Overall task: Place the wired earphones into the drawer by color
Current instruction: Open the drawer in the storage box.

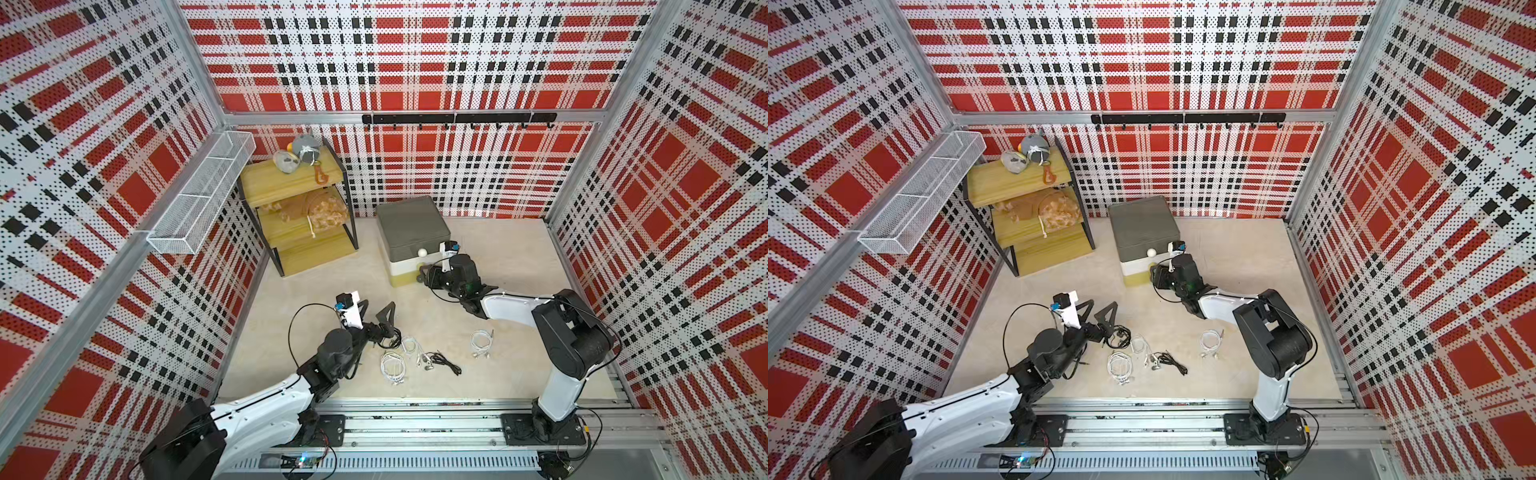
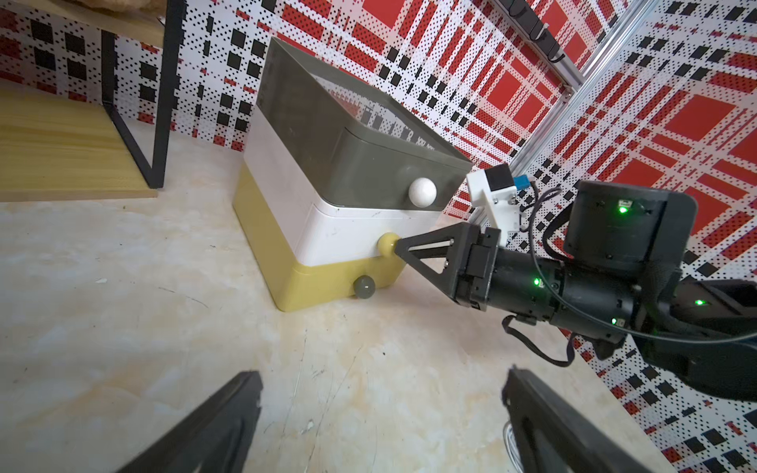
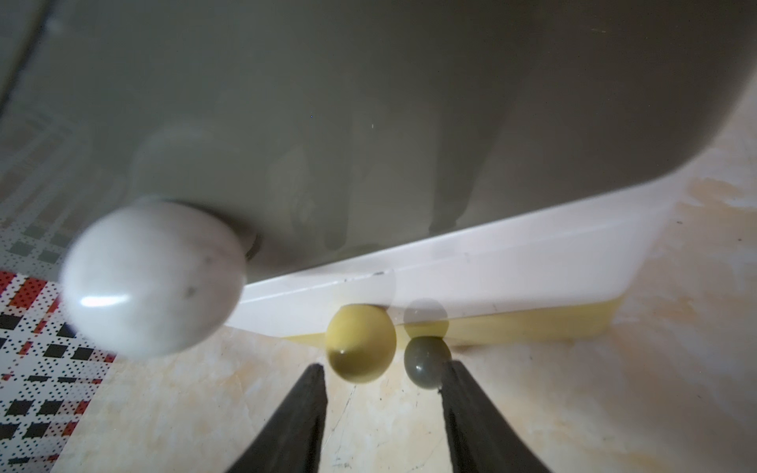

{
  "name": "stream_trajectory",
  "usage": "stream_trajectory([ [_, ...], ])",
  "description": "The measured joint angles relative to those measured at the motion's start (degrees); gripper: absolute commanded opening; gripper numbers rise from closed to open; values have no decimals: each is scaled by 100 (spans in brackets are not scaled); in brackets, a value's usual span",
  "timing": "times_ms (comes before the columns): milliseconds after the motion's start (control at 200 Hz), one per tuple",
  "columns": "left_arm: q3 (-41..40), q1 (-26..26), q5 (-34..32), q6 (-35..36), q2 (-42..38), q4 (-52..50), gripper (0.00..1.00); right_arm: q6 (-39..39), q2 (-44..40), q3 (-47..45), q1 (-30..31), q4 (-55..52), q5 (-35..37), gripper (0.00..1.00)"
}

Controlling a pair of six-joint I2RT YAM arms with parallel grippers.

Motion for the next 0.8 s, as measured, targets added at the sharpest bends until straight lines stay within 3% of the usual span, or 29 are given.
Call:
stream_trajectory([
  [431, 0, 0, -46, 0, 2, -2, 99, 179, 280, 223, 0, 197, 4, 44],
  [797, 0, 0, -44, 4, 2, -2, 99, 245, 378, 269, 0, 313, -4, 44],
])
